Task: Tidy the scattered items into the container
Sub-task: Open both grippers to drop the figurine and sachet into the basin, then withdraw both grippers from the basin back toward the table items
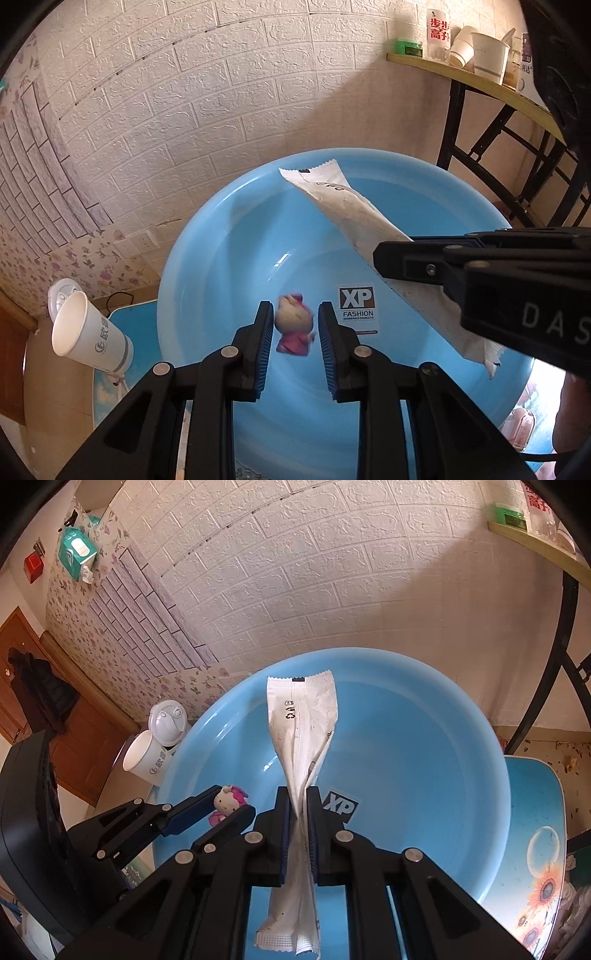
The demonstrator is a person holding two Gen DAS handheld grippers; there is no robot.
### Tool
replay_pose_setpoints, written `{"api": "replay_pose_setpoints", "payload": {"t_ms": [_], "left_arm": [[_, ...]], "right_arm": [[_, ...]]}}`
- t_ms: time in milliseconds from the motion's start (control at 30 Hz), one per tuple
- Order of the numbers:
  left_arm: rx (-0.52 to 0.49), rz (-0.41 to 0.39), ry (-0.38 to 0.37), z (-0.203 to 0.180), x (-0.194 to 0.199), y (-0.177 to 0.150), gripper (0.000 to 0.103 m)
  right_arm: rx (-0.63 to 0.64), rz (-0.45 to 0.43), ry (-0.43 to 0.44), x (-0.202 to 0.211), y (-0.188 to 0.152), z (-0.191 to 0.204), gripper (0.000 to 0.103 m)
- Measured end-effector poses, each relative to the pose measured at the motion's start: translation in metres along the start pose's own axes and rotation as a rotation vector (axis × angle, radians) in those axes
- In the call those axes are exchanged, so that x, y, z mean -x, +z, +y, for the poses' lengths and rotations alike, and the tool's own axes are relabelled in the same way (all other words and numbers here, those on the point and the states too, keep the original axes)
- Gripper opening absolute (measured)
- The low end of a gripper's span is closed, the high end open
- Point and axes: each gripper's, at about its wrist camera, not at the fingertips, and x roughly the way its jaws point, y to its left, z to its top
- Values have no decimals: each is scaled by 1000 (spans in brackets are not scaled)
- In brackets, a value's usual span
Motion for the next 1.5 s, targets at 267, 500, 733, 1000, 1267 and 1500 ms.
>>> {"api": "replay_pose_setpoints", "payload": {"t_ms": [267, 500, 733, 1000, 1267, 1500], "left_arm": [[20, -21, 4, 14, 12, -2, 31], [52, -58, 9, 28, 29, -5, 39], [101, -86, 8, 43, 46, -11, 42], [176, -124, 1, 66, 77, -31, 43], [232, -221, 21, 77, 136, -60, 54], [250, -254, 14, 74, 176, -83, 67]], "right_arm": [[14, 9, 3, -6, 1, 6, 9], [22, 29, -8, -12, 1, 10, 11], [43, -75, 10, 10, 8, 26, 62], [68, -184, -26, 68, 6, 40, 62], [167, -285, -48, 152, -26, 82, 62], [218, -304, -76, 193, -79, 107, 62]]}}
